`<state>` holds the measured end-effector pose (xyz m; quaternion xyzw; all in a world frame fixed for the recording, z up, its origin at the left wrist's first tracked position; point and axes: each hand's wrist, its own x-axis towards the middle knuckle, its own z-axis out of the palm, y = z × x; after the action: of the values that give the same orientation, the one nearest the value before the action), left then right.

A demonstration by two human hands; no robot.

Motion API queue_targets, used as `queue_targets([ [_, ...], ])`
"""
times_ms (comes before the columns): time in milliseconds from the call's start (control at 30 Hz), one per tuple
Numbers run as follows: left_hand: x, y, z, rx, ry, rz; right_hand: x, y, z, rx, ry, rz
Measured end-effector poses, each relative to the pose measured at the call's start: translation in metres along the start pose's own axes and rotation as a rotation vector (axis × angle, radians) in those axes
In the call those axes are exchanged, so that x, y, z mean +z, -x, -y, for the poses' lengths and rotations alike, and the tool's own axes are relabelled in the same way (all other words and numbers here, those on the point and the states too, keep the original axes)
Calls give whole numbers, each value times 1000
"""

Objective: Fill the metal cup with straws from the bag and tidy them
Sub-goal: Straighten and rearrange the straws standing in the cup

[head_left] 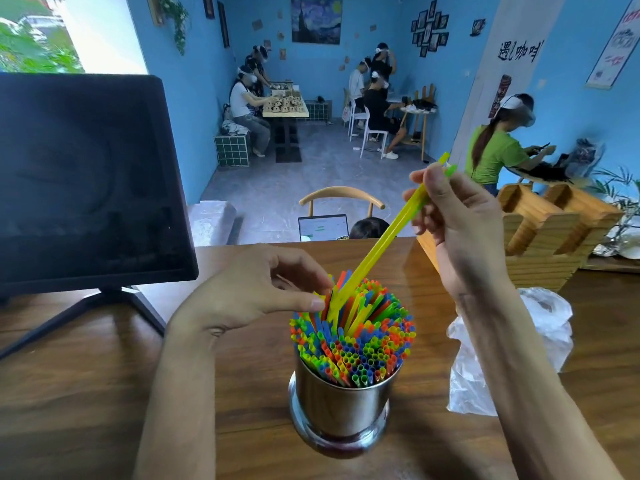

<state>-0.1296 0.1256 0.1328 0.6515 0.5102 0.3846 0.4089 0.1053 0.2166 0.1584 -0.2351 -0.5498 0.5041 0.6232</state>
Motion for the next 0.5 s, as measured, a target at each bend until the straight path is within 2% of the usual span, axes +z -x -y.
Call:
queue_targets([
  [200, -1, -8, 10, -47, -15, -257, -5, 0, 10, -53, 104, -36],
  [333, 6, -16, 15, -136, -118, -214, -6, 3, 9, -74, 161, 26],
  [500, 12, -25, 14, -176, -244, -241, -3, 12, -2, -91, 352, 201],
])
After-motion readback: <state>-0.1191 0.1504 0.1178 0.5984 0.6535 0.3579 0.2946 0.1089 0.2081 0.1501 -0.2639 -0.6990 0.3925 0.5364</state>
